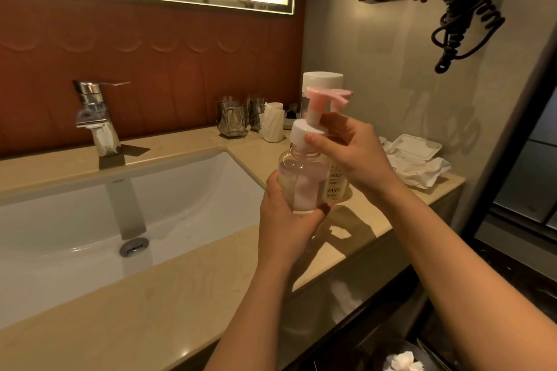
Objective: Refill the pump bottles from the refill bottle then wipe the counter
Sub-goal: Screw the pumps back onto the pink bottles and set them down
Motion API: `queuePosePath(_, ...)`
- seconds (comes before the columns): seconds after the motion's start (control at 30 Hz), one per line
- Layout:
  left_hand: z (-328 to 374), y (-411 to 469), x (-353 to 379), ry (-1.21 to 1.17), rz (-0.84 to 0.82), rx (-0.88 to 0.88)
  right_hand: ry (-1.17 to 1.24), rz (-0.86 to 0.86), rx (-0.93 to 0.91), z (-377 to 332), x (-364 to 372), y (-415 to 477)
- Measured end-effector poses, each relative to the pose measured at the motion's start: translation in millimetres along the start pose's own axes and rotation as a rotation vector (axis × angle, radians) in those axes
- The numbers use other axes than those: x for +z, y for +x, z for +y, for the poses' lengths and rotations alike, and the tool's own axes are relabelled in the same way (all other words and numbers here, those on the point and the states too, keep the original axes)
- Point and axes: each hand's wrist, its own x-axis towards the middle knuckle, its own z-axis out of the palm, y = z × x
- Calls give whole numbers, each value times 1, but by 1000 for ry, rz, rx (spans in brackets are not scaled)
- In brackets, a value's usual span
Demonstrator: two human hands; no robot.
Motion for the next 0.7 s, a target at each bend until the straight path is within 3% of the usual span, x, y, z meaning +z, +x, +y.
queuePosePath(0.23, 0, 0, 1, -10, -4, -6, -75, -16, -12, 4, 2, 2)
queuePosePath(0.5, -5, 2, 4, 29, 14, -18, -206, 113, -20, 11, 16, 4)
queuePosePath(0.57, -4, 1, 4, 11, 20, -13, -236, 82, 5, 9, 18, 4)
queuePosePath(0.7, -3, 2, 2, 13, 17, 2, 22, -96, 69, 0, 8, 2)
